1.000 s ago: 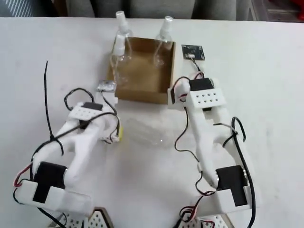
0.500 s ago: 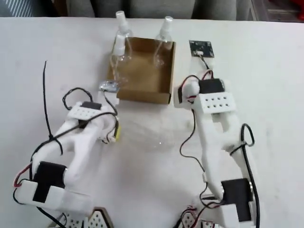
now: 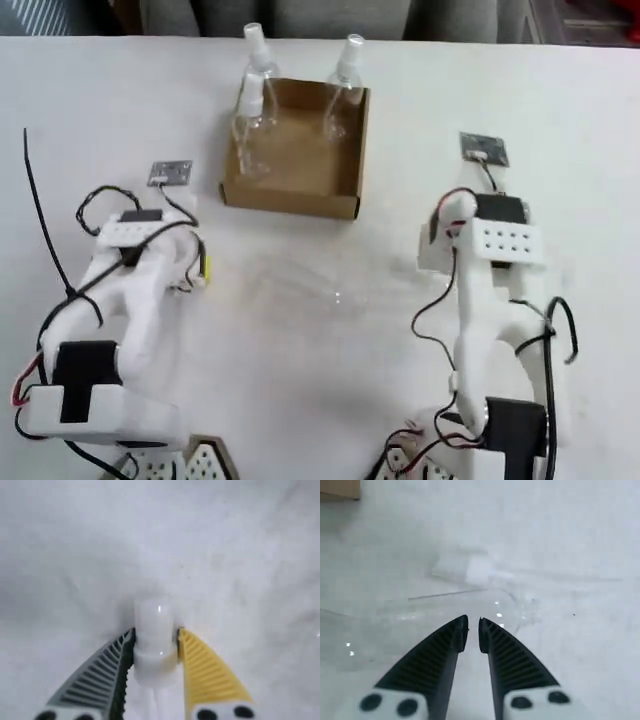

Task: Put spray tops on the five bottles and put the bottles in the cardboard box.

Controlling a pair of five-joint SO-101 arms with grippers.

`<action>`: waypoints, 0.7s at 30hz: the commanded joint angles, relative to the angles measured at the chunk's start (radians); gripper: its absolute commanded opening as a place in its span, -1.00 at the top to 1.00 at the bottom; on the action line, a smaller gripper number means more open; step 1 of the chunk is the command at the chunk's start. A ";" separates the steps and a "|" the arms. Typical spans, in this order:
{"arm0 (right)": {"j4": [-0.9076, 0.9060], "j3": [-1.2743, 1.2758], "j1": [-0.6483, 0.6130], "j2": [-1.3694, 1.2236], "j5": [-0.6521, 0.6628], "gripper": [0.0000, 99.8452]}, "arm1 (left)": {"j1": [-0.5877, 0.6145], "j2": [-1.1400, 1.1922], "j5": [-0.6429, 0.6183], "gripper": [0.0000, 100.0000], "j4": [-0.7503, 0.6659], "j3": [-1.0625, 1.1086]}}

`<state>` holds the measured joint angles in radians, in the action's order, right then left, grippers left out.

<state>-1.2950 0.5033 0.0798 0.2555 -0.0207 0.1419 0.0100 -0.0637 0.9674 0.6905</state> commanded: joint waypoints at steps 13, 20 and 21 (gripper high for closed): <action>0.114 0.207 0.171 0.036 0.130 0.97 | 0.013 -0.001 0.011 0.96 -0.018 -0.046; 0.315 0.293 0.165 0.028 0.132 0.97 | 0.013 0.001 0.011 0.96 -0.018 -0.043; 0.328 0.296 0.165 0.028 0.132 0.97 | 0.013 0.001 0.011 0.96 -0.018 -0.043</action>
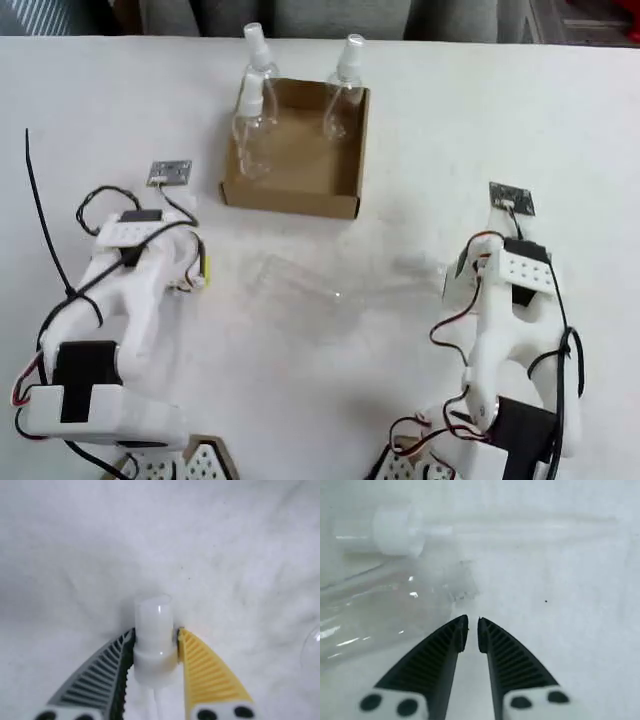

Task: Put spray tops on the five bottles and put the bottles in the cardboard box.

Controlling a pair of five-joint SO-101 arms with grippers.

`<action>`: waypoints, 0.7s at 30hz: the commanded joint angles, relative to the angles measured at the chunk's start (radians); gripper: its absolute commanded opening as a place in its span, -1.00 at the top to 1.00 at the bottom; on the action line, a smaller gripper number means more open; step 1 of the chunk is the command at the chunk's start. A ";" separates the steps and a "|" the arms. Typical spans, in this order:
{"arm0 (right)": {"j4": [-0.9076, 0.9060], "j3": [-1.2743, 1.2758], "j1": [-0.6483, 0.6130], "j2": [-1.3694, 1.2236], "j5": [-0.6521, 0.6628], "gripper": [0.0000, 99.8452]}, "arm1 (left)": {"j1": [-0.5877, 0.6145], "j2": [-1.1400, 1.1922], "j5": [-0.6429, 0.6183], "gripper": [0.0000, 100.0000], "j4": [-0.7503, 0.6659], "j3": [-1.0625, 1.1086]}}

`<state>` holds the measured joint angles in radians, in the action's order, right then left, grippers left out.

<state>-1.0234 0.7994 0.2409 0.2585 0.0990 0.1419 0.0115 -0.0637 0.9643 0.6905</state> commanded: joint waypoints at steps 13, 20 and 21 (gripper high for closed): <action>0.163 -0.147 -0.044 -0.205 0.011 0.97 | 0.021 -0.001 0.011 0.96 -0.012 -0.038; 0.076 -0.446 -0.050 -0.424 -0.115 0.97 | 0.021 -0.001 0.011 0.96 -0.011 -0.038; 0.064 -0.483 -0.054 -0.449 -0.120 0.97 | 0.021 -0.001 0.011 0.96 -0.011 -0.038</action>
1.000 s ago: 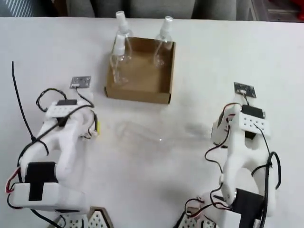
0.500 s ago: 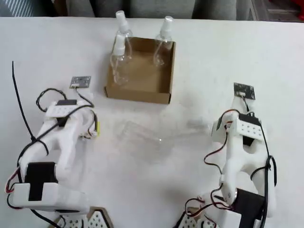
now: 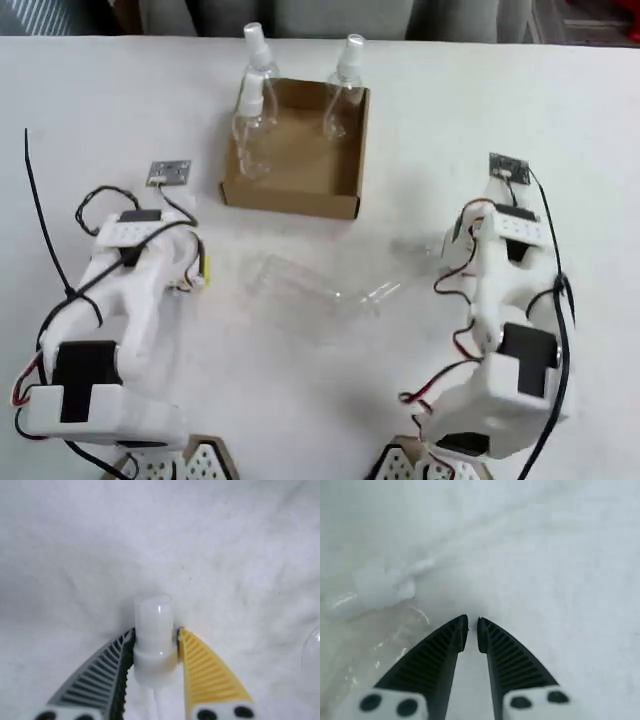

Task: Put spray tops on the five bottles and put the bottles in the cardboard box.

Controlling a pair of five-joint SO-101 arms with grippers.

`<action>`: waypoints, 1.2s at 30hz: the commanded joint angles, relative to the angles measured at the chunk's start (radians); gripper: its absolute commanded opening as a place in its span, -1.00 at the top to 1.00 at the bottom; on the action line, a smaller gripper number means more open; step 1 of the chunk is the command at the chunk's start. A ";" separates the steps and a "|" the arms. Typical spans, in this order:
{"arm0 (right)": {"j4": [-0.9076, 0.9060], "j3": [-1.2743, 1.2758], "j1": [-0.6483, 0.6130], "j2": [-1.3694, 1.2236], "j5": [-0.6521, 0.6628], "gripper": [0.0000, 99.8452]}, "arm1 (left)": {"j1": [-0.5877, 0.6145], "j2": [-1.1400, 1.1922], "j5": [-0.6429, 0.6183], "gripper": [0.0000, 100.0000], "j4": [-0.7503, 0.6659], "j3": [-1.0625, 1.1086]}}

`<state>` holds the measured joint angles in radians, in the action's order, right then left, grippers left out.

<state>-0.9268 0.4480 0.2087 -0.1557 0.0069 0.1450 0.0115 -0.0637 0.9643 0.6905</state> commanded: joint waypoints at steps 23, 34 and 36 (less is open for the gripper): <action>-0.371 -0.738 -0.268 -0.302 -0.110 0.97 | 0.018 -0.001 0.011 0.96 -0.015 -0.041; -0.624 -0.709 -0.196 -0.125 -0.235 0.97 | 0.018 -0.001 0.014 0.96 -0.015 -0.040; -0.611 -0.637 -0.160 -0.090 -0.249 0.97 | 0.018 -0.001 0.044 0.96 -0.015 -0.040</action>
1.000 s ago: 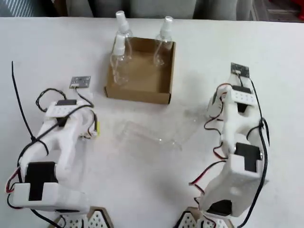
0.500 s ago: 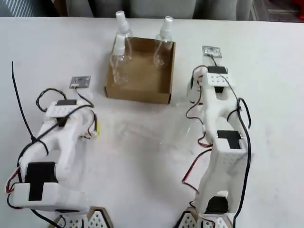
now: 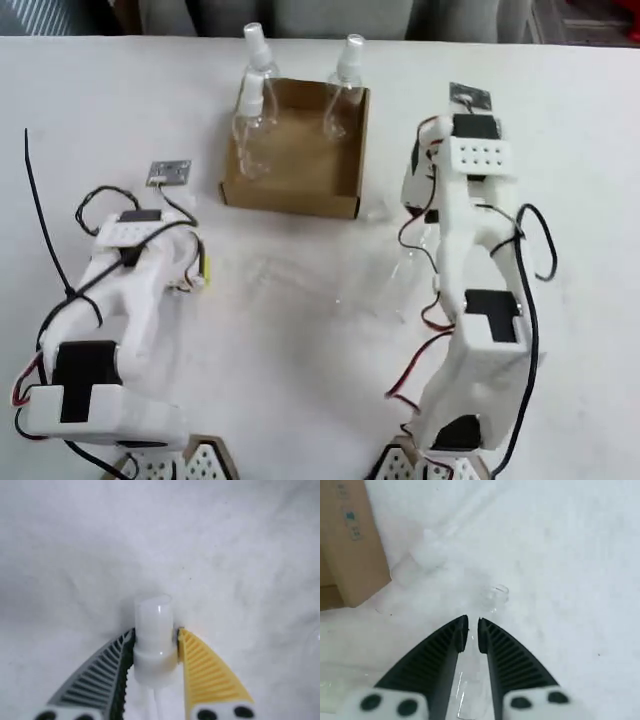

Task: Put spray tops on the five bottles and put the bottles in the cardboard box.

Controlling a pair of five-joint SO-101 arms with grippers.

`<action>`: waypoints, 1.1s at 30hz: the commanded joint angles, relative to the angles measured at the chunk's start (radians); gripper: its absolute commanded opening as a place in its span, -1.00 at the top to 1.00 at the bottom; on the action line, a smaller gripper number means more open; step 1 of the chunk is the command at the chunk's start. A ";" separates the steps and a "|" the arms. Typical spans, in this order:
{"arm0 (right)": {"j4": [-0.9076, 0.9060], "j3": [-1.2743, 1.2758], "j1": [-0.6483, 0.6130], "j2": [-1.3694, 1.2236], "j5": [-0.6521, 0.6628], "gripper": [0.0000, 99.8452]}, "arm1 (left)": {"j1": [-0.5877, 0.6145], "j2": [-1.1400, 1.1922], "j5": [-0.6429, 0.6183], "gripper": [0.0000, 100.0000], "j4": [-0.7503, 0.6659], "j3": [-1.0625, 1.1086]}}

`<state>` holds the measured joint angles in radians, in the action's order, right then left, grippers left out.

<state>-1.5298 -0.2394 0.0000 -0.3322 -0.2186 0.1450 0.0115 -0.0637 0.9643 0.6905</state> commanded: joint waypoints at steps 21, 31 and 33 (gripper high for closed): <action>0.452 0.456 0.097 0.120 -0.021 0.97 | 0.018 -0.001 0.058 0.96 -0.011 -0.038; 0.452 0.407 -0.038 0.097 -0.021 0.97 | 0.018 -0.001 0.058 0.96 -0.012 -0.038; 0.447 0.408 -0.036 0.119 -0.021 0.97 | 0.018 -0.001 0.058 0.96 -0.012 -0.038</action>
<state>-1.0863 0.2071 -0.0261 -0.2570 -0.2325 0.1450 0.0115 -0.0130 0.9643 0.6905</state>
